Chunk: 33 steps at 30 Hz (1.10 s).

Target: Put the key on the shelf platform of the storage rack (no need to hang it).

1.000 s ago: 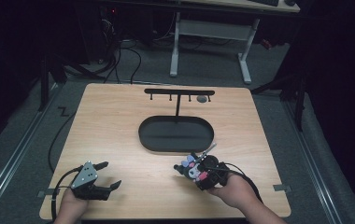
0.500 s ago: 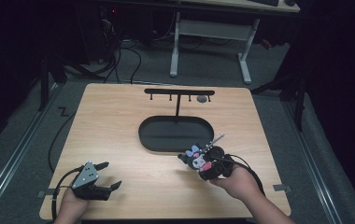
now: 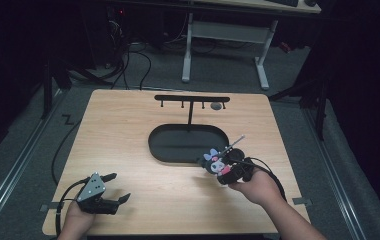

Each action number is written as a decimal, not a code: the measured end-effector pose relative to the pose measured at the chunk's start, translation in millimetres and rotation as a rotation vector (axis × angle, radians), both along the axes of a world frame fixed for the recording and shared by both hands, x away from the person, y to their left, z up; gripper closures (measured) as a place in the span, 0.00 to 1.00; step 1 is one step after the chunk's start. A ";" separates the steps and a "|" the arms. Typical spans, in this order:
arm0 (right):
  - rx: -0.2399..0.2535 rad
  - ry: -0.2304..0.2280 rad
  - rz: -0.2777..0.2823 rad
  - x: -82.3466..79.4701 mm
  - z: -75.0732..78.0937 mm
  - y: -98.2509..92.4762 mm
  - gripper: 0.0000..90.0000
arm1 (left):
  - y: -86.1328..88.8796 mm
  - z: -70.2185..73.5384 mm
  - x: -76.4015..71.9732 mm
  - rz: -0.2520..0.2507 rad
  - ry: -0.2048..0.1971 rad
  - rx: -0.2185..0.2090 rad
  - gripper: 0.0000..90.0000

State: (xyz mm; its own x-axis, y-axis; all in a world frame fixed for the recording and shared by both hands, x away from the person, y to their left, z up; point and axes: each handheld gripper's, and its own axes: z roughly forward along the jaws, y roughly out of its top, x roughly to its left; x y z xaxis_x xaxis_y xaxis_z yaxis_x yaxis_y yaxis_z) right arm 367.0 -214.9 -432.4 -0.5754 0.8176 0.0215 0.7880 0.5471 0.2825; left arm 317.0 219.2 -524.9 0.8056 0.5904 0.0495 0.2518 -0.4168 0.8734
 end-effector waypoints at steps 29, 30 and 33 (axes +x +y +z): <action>0.004 -0.052 -0.023 44.9 13.6 19.2 0.53 | -0.3 -0.2 0.1 -0.004 -0.001 -0.001 0.17; 0.009 -0.046 -0.021 47.3 12.2 20.2 0.53 | -0.2 -0.2 0.1 -0.005 -0.001 -0.001 0.17; 0.006 -0.041 -0.017 54.1 9.6 23.7 0.53 | 0.3 0.0 0.3 -0.004 0.002 0.001 0.17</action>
State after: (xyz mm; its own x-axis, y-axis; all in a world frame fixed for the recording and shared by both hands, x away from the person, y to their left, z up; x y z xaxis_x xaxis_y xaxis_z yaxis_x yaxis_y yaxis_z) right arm 421.1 -191.3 -422.8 -0.5619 0.8272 0.0032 0.7848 0.5319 0.3182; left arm 317.3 219.5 -524.8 0.8082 0.5870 0.0481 0.2521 -0.4186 0.8725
